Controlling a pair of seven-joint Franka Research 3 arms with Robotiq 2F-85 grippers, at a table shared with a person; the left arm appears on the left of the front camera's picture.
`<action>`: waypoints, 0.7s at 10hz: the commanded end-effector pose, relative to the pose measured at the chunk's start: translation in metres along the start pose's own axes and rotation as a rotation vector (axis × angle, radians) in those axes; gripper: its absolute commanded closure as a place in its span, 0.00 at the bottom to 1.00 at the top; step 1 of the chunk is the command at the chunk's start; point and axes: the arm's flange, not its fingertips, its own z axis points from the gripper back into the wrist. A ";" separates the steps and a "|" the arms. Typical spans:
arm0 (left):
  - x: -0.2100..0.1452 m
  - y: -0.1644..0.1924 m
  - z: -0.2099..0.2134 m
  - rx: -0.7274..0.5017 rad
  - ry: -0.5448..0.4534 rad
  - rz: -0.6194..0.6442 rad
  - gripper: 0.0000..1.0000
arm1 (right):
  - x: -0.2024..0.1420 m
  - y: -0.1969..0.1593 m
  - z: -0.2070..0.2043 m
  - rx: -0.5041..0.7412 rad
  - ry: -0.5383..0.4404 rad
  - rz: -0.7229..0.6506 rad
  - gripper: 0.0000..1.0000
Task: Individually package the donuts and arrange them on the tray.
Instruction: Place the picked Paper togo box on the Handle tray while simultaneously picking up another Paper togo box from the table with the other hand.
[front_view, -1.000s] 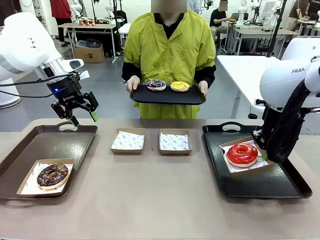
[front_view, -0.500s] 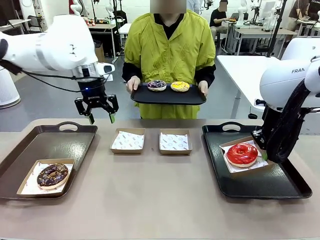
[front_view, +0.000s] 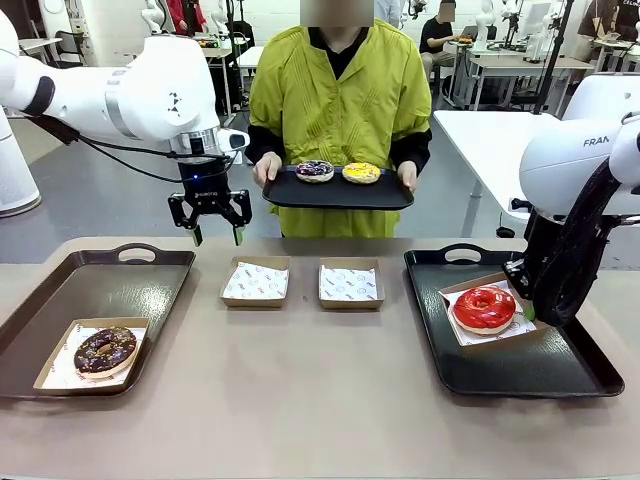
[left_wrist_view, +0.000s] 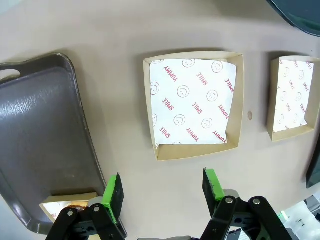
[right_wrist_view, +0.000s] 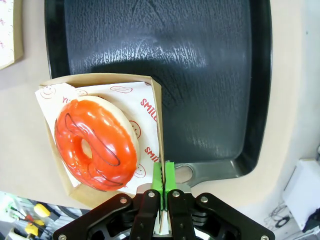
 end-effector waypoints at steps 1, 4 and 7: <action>-0.006 0.005 0.001 -0.005 0.006 0.008 0.17 | -0.002 0.000 0.001 -0.001 0.001 -0.001 0.98; 0.002 0.007 -0.012 0.042 -0.030 0.052 0.17 | -0.003 0.011 -0.010 -0.052 0.007 0.017 0.98; 0.005 0.011 -0.023 0.030 -0.024 0.077 0.17 | -0.010 0.021 -0.027 -0.071 0.031 0.048 0.98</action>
